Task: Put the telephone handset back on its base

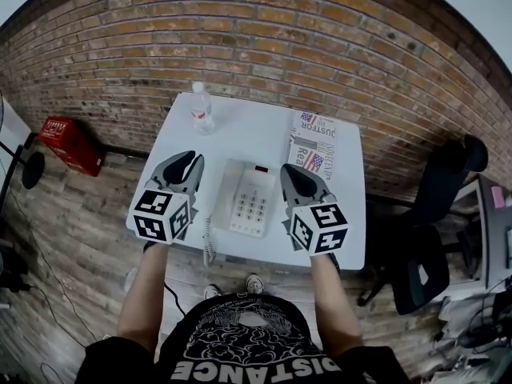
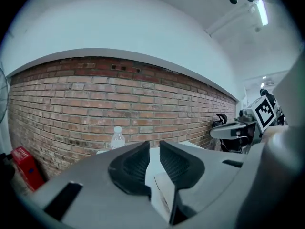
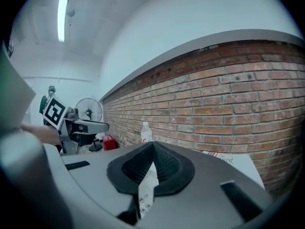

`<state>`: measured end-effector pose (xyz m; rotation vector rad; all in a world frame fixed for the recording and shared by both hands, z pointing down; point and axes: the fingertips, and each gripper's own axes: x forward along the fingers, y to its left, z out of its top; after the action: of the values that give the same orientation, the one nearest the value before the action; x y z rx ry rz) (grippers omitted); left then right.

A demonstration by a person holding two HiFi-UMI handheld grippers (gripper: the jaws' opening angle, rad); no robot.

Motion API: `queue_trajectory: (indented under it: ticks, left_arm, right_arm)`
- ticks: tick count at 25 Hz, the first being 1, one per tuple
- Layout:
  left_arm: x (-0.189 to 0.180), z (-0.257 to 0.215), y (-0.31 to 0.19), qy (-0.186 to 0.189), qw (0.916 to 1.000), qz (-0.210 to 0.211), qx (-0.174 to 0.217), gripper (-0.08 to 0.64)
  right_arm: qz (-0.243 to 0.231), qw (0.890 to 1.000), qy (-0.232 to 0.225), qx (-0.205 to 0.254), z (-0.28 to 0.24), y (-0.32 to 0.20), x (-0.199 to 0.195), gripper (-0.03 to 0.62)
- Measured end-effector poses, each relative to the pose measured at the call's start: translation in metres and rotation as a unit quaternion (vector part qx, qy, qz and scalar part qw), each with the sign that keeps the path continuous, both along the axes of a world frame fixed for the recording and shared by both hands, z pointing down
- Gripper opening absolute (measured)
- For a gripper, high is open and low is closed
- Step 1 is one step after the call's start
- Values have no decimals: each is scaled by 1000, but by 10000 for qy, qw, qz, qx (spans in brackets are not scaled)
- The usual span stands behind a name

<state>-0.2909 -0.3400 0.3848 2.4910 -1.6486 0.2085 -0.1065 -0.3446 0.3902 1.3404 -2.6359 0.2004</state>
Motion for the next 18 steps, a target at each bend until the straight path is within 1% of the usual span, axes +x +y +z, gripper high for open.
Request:
queue_trajectory:
  ticks: [4,8,12,18]
  left_arm:
    - [-10,-8,3,-77,9998,-130,143,44]
    - [-15,-11,5,28,9995,-255,193,17]
    - [-14,-8,6,-2,9995,-264,163,12]
    - [-12,-2,6,92,9997,-213,50,9]
  right_arm:
    - [-95,9999,-34,34,-5,0,-3,0]
    - [-209,9997,22,100,-8,2,-5,0]
    - [-211,9997,26,117,-9,1,-5,0]
    - [-203,9997,-10,95,-7,-1,-5,0]
